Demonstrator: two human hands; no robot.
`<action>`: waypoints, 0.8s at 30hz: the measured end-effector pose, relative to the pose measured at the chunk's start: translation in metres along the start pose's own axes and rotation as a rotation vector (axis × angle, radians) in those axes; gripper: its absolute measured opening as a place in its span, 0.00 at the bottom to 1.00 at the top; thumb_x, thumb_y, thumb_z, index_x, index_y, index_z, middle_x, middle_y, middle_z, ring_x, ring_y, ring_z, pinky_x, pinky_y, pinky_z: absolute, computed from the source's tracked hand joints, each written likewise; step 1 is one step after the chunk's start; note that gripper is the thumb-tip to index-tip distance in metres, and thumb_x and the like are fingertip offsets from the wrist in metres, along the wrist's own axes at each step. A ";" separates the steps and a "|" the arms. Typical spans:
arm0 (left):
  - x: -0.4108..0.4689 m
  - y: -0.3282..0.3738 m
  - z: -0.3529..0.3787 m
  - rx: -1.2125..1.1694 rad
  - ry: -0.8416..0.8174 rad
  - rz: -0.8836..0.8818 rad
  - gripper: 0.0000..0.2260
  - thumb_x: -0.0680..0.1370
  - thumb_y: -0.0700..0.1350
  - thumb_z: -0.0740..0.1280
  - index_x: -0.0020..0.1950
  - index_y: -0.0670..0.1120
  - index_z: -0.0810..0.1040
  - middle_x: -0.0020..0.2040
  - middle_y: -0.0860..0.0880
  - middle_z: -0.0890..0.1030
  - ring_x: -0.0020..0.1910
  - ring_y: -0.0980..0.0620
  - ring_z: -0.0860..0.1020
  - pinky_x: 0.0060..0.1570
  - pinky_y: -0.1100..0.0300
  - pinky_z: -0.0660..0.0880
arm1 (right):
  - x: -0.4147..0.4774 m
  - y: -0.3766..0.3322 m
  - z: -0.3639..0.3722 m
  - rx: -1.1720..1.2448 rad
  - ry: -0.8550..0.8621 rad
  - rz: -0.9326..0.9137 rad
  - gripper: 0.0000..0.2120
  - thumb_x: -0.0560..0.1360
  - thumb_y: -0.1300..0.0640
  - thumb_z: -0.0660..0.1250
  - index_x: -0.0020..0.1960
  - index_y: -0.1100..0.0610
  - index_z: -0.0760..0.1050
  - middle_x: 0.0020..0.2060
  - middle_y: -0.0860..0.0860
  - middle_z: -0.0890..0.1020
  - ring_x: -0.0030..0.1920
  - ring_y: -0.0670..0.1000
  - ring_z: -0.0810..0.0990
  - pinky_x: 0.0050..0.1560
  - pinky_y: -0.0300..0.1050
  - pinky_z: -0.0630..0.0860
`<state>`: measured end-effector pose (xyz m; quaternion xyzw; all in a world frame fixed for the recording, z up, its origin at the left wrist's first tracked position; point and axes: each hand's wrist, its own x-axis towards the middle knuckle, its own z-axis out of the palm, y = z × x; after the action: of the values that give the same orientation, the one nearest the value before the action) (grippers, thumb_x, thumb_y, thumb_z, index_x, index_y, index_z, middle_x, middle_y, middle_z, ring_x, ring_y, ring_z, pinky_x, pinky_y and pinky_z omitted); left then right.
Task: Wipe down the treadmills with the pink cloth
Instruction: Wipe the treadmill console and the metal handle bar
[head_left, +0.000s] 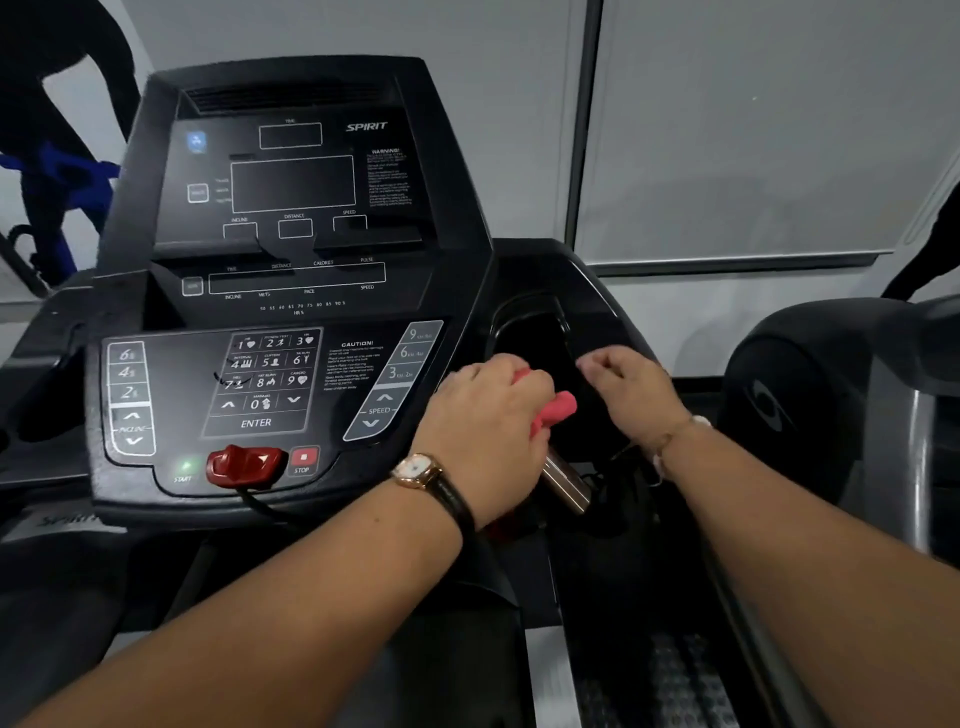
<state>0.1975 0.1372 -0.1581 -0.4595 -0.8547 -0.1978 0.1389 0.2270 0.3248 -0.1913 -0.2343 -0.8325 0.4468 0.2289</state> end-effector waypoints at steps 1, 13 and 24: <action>-0.003 0.004 0.000 -0.005 -0.027 -0.001 0.19 0.67 0.49 0.62 0.58 0.55 0.72 0.64 0.50 0.71 0.63 0.45 0.70 0.64 0.47 0.66 | -0.013 -0.016 0.004 0.239 0.010 0.039 0.08 0.78 0.57 0.60 0.46 0.56 0.78 0.42 0.49 0.80 0.46 0.50 0.75 0.49 0.42 0.71; 0.017 -0.017 -0.046 -1.299 -0.084 -0.509 0.13 0.82 0.49 0.53 0.63 0.48 0.70 0.59 0.48 0.75 0.67 0.48 0.71 0.54 0.67 0.71 | -0.074 -0.041 0.019 0.136 -0.377 -0.169 0.27 0.55 0.49 0.69 0.53 0.48 0.71 0.43 0.47 0.77 0.39 0.41 0.77 0.39 0.35 0.74; 0.029 -0.009 -0.013 -0.579 -0.117 -0.280 0.12 0.81 0.54 0.53 0.59 0.53 0.72 0.46 0.55 0.78 0.44 0.57 0.77 0.53 0.57 0.72 | -0.120 -0.031 0.050 -0.430 0.073 -0.448 0.40 0.62 0.49 0.74 0.68 0.48 0.58 0.65 0.53 0.63 0.62 0.56 0.67 0.57 0.47 0.71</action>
<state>0.1754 0.1477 -0.1366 -0.3684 -0.8244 -0.4231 -0.0752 0.2854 0.2064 -0.2103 -0.1038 -0.9301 0.1902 0.2966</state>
